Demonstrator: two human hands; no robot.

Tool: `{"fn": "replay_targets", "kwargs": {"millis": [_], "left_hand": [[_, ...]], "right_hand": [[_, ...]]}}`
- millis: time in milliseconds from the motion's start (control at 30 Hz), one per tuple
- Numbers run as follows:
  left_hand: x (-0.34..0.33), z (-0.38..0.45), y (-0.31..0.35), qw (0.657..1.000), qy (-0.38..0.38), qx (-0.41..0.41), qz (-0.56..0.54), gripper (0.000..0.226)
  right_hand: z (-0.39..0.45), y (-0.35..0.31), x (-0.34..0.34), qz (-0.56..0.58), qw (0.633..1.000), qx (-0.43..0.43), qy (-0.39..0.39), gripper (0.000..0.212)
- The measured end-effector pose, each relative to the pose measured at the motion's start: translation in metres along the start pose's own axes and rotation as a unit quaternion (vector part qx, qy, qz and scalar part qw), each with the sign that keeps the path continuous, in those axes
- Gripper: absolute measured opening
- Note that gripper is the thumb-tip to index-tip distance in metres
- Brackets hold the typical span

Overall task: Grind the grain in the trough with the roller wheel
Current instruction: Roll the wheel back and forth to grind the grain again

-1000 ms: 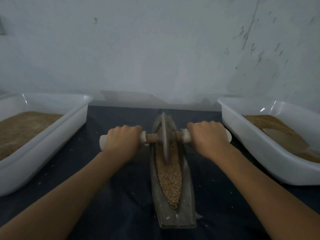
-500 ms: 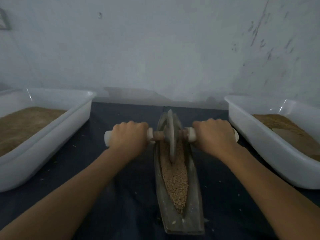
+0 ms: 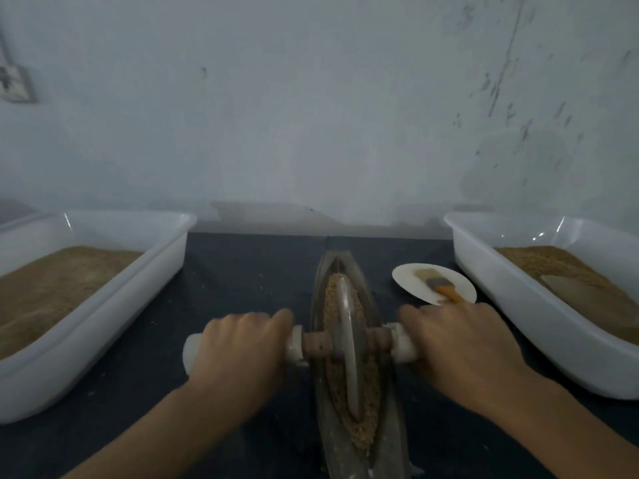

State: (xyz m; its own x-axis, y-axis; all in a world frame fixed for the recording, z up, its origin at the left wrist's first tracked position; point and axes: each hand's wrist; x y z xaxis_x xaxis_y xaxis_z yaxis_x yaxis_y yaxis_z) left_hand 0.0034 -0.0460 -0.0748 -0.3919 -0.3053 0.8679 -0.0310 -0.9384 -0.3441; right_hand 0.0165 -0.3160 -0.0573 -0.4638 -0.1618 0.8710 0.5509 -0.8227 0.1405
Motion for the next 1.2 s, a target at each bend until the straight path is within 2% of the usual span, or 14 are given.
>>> {"fn": "replay_targets", "kwargs": {"millis": [100,267,400,533,633,700,767,833,1033,1200], "left_hand": [[0.001,0.02,0.004,1.0,0.0,0.007,0.021,0.031],[-0.001,0.083,0.01,0.998,0.027,0.01,0.058,0.012],[0.001,0.102,0.011,0.996,0.034,-0.012,0.083,0.014],[0.009,0.065,0.012,0.997,0.034,-0.021,0.065,0.022],[0.018,0.021,0.006,0.998,0.03,-0.031,0.052,0.028],[0.023,-0.004,0.003,0.993,0.074,-0.069,0.055,0.045],[0.026,-0.01,0.001,0.99,0.096,-0.083,0.065,0.056],[0.018,0.004,0.003,0.992,0.078,-0.064,0.073,0.043],[-0.004,0.085,0.007,1.0,0.01,0.011,0.014,0.01],[-0.001,0.096,0.011,0.999,0.031,0.006,0.043,0.013]], "right_hand": [[0.017,0.01,-0.015,-0.005,1.0,-0.017,-0.013,0.041],[0.061,0.035,-0.052,0.041,0.989,-0.14,-0.027,0.024],[0.06,0.036,-0.059,0.069,0.986,-0.154,-0.013,0.023],[0.029,0.022,-0.033,0.054,0.992,-0.107,-0.041,0.023],[0.002,0.003,-0.004,0.006,0.998,-0.049,-0.031,0.045],[-0.011,-0.008,0.008,0.041,0.997,-0.054,-0.043,0.058],[-0.017,-0.008,0.004,0.044,0.994,-0.074,-0.064,0.055],[-0.01,-0.002,-0.002,0.035,0.991,-0.097,-0.083,0.047],[0.053,0.028,-0.046,0.021,0.991,-0.134,-0.004,0.029],[0.07,0.039,-0.056,0.027,0.987,-0.16,-0.003,0.025]]}}
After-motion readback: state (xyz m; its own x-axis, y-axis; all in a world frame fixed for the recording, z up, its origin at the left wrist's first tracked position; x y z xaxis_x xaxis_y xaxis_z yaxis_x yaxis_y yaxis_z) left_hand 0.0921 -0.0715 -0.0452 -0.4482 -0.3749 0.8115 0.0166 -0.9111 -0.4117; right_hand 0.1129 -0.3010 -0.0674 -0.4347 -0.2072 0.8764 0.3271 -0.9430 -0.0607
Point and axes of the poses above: each hand's wrist, its own z-axis towards the middle knuckle, its own x-axis out of the back of the hand, y = z × x, and after that the axes turned 15 degrees about z, right-handed
